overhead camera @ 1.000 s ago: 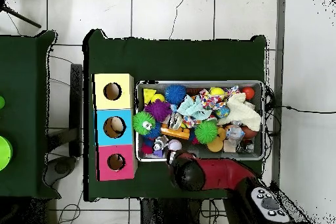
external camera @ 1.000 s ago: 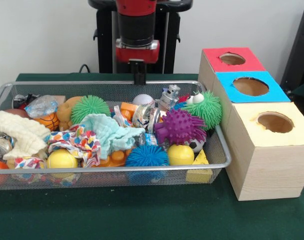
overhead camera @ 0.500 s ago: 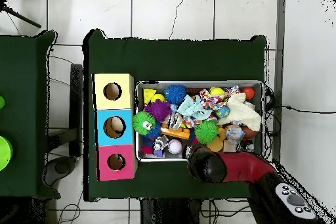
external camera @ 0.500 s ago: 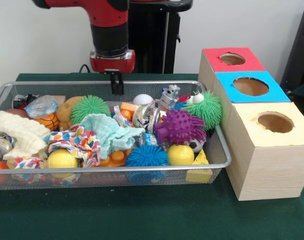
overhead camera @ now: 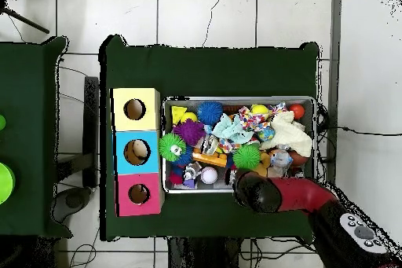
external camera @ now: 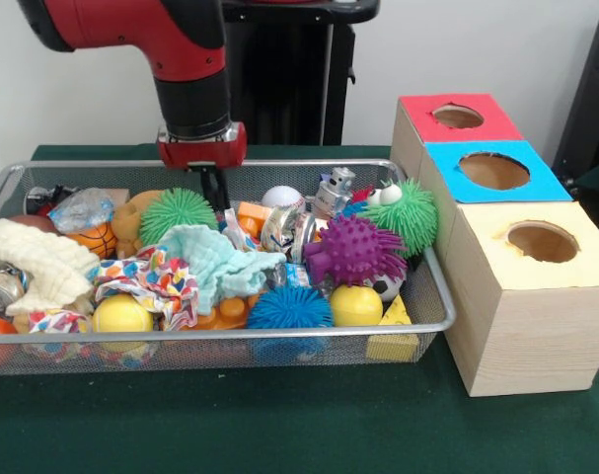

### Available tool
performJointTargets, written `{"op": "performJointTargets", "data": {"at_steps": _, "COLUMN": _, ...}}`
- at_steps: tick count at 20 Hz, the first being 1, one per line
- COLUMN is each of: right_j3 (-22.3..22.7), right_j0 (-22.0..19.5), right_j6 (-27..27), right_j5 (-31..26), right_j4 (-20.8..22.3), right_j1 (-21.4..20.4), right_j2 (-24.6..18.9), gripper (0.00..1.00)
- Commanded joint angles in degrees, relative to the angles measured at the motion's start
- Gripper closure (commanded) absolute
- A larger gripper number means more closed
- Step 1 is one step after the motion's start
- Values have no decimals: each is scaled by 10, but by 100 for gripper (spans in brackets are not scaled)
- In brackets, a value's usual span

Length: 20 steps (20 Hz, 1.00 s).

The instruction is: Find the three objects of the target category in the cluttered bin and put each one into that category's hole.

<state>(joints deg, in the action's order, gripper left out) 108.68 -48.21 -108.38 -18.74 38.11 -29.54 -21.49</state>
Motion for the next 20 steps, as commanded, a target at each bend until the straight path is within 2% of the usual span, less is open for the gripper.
{"op": "performJointTargets", "data": {"at_steps": 1, "right_j3": -86, "right_j0": -13, "right_j6": 216, "right_j5": -153, "right_j4": 19, "right_j1": -10, "right_j2": -103, "gripper": 100}}
{"op": "performJointTargets", "data": {"at_steps": 7, "right_j3": -133, "right_j0": -11, "right_j6": 273, "right_j5": -258, "right_j4": 10, "right_j1": -18, "right_j2": -134, "gripper": 100}}
{"op": "performJointTargets", "data": {"at_steps": 12, "right_j3": -141, "right_j0": -11, "right_j6": 264, "right_j5": -284, "right_j4": 15, "right_j1": -20, "right_j2": -149, "gripper": 100}}
{"op": "performJointTargets", "data": {"at_steps": 18, "right_j3": -122, "right_j0": -14, "right_j6": 253, "right_j5": -314, "right_j4": 4, "right_j1": -66, "right_j2": -163, "gripper": 100}}
{"op": "performJointTargets", "data": {"at_steps": 20, "right_j3": -126, "right_j0": -12, "right_j6": 255, "right_j5": -315, "right_j4": 9, "right_j1": -68, "right_j2": -166, "gripper": 100}}
